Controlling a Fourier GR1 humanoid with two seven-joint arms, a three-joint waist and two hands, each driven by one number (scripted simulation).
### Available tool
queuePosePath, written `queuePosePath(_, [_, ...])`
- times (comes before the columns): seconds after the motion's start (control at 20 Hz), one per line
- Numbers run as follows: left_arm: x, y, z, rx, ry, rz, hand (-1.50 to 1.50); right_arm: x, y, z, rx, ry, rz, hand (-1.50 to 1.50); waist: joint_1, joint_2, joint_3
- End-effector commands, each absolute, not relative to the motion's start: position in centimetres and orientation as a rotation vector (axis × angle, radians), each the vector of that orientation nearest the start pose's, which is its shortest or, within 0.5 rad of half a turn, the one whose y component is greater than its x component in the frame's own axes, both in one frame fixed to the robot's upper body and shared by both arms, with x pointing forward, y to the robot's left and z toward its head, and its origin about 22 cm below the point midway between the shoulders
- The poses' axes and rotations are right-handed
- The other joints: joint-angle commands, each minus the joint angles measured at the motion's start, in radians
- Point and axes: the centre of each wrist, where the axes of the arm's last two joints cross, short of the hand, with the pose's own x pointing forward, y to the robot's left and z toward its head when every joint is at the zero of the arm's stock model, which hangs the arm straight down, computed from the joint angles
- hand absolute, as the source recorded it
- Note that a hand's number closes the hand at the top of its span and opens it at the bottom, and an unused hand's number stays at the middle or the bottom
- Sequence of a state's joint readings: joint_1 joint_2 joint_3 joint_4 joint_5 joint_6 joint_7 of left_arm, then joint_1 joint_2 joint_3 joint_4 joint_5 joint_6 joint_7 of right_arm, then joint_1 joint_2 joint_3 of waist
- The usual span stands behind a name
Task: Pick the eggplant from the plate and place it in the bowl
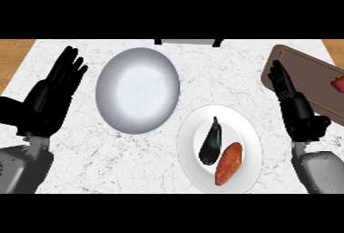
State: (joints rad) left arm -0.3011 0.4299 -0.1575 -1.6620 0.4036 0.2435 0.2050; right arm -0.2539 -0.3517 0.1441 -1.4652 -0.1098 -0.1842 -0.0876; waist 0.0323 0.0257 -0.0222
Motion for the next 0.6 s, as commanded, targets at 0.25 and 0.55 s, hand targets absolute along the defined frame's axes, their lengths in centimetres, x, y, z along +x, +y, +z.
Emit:
queuePosePath(0.25, [29.5,29.1,11.1,0.353,-1.716,-0.153,0.0,28.0,-24.5,-0.5,0.546,-1.713,-0.154,1.5,-0.006,-0.008,0.04])
queuePosePath(0.55, [28.8,26.5,9.4,0.378,-1.66,-0.176,0.0,23.9,-31.9,-8.6,0.241,-1.698,-0.377,-1.5,-0.022,-0.018,0.029])
